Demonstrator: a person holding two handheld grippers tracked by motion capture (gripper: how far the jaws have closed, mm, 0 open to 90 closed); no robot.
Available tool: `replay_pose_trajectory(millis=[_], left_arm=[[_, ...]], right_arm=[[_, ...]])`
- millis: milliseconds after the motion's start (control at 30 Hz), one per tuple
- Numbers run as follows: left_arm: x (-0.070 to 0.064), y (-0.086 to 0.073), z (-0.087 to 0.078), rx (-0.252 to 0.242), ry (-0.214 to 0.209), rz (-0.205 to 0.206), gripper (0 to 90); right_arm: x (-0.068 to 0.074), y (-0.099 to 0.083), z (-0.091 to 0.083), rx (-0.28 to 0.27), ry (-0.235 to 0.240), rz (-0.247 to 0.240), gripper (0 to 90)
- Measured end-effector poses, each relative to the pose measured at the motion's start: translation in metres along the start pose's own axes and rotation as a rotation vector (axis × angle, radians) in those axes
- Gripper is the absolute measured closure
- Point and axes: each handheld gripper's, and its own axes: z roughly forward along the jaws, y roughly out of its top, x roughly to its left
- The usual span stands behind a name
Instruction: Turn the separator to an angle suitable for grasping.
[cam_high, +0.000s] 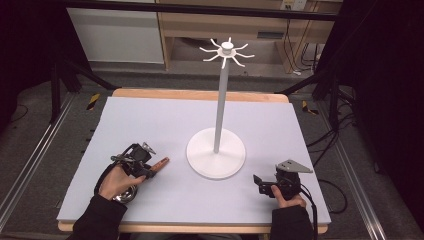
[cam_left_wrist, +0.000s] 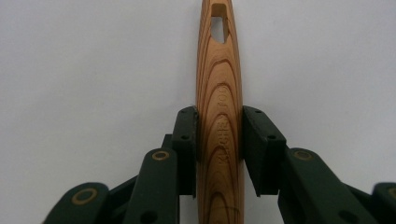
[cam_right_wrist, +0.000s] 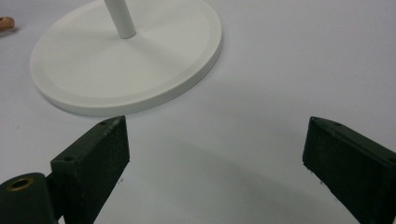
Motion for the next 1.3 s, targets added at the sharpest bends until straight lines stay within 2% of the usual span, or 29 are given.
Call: replay_pose_trajectory(millis=[133,233,300,433,533,600,733,833,967,1200,1300], left_arm=[[-0.002,0.0,0.001,0.019,0.012,0.017,66.9],[-0.003,0.003,0.001,0.016,0.035,0.035,65.7],[-0.002,0.004,0.001,0.004,0.04,0.03,63.3],[-0.002,0.008,0.003,0.01,0.024,0.055,65.0],[0.003,0.01,0.005,0.012,-0.011,0.056,65.0],[0.005,0.012,0.006,0.022,-0.019,0.058,64.8],[0.005,0.014,0.007,0.034,-0.022,0.061,64.7],[0.002,0.016,0.007,0.049,-0.007,0.07,64.2],[0.002,0.016,0.008,0.056,-0.007,0.066,64.1],[0.003,0.017,0.008,0.06,-0.008,0.034,66.7],[0.002,0.017,0.008,0.059,-0.002,0.038,67.1]], right_arm=[[0.0,0.0,0.0,0.003,0.0,-0.001,7.7],[0.0,0.0,0.0,0.001,0.0,-0.001,7.7],[0.0,0.0,0.0,0.004,0.002,0.001,7.7],[0.0,0.0,0.001,0.002,0.004,-0.001,7.8],[0.0,0.0,0.001,0.006,0.007,-0.001,7.8],[0.0,0.0,0.002,0.007,0.008,0.0,7.7],[0.0,0.0,0.002,0.01,0.008,-0.002,7.7],[0.0,0.0,0.002,0.012,0.009,0.002,7.8],[0.0,0.001,0.003,0.013,0.011,0.003,7.7],[0.0,0.001,0.003,0.017,0.011,0.015,7.8],[-0.001,0.001,0.003,0.023,0.015,0.012,7.7]])
